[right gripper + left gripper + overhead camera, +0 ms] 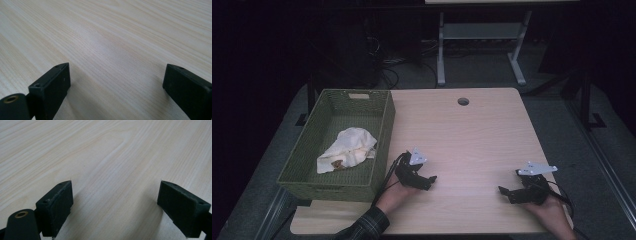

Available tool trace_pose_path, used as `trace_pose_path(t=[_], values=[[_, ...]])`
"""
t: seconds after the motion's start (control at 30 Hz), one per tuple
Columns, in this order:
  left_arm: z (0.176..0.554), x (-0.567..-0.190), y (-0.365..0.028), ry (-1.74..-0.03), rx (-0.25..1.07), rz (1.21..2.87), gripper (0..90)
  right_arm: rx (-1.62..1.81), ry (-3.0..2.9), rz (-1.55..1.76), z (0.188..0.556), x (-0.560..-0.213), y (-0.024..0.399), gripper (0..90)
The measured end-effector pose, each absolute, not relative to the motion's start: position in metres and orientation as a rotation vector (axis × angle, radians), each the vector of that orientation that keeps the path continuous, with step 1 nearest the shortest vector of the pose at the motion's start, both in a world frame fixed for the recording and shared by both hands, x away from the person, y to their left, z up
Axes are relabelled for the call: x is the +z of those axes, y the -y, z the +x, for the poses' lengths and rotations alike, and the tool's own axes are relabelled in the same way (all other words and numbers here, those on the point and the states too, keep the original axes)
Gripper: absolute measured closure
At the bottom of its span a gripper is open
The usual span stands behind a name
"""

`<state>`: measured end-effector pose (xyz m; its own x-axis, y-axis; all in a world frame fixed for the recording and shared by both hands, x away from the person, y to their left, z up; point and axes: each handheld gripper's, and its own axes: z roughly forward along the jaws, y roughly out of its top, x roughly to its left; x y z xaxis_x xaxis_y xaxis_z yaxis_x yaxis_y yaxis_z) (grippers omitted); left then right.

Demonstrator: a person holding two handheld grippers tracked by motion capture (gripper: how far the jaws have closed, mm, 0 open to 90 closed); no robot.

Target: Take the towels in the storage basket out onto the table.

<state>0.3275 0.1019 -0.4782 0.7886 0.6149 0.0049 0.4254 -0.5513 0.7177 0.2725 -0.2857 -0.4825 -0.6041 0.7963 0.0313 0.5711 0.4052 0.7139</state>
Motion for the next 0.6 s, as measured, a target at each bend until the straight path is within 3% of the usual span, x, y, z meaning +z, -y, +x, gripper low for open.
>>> trace_pose_path(t=[0.6], values=[[0.331, -0.466, -0.111, -0.749, 0.286, 2.266, 12.9, 1.009, -2.353, 1.185, 0.273, -0.482, 0.286, 7.2]])
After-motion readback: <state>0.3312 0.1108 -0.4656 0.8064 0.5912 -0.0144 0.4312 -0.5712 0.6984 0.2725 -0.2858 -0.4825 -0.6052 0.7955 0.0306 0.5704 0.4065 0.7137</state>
